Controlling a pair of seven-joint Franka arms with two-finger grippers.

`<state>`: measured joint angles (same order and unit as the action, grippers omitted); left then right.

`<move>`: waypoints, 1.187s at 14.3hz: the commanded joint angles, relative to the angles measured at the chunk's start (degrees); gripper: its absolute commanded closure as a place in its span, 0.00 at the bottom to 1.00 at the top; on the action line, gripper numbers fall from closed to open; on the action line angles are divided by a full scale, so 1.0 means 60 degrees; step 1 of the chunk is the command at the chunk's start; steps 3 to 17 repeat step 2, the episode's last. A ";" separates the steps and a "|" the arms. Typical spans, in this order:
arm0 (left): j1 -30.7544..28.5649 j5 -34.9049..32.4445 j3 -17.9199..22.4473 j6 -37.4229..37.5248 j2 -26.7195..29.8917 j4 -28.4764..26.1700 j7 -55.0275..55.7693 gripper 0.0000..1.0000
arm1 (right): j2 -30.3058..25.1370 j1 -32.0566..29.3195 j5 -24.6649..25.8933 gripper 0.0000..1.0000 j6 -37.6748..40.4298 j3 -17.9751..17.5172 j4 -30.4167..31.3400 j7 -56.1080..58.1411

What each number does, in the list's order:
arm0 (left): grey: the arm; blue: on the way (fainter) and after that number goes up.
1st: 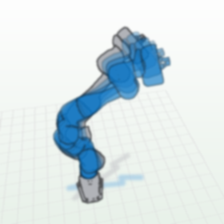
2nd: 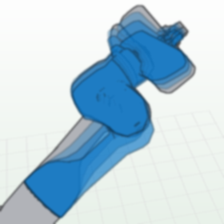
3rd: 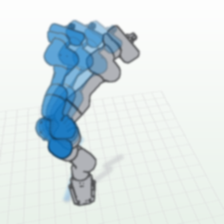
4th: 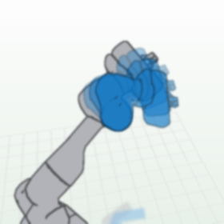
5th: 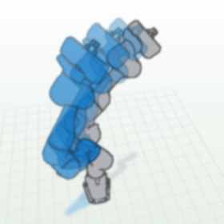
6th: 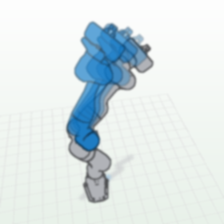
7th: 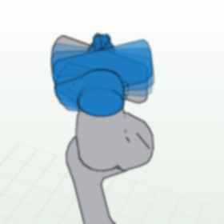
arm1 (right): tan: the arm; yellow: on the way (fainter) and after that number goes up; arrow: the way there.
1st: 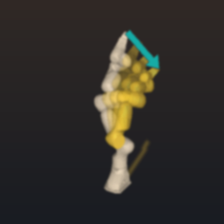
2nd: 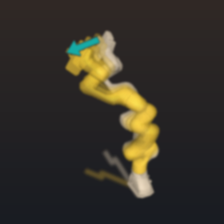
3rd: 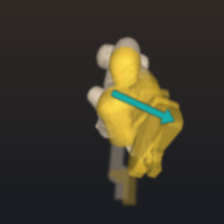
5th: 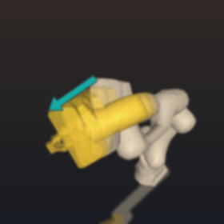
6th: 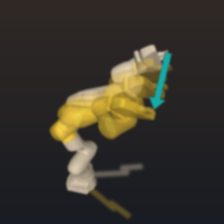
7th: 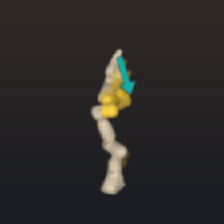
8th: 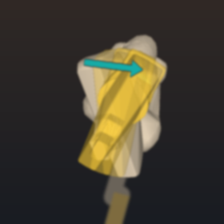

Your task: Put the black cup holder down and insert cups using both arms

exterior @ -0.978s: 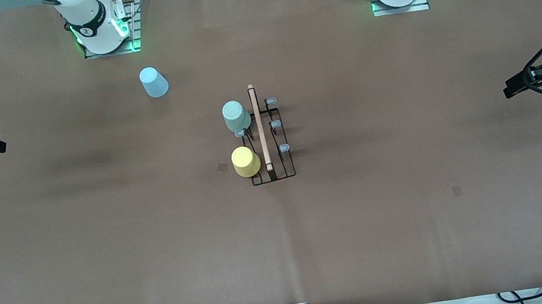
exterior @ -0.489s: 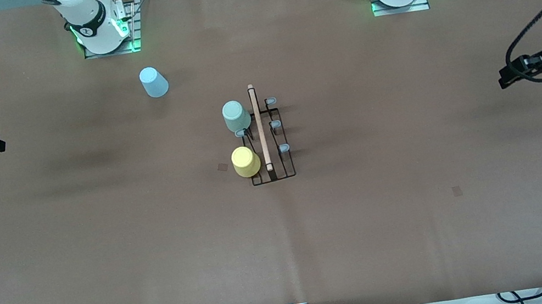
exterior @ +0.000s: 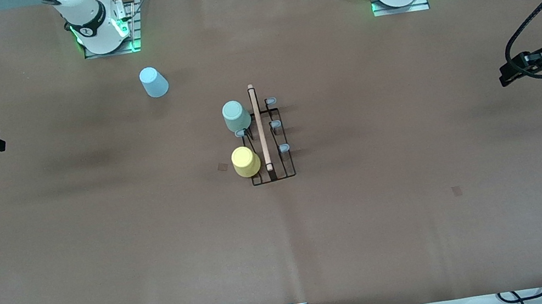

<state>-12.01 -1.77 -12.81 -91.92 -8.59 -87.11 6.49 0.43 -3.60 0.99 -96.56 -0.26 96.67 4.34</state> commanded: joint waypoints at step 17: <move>-0.0063 -0.0277 -0.0150 -0.0046 0.0113 -0.0042 0.0090 0.00 | -0.0204 -0.0029 -0.0063 0.00 0.0098 -0.0015 0.0119 0.0024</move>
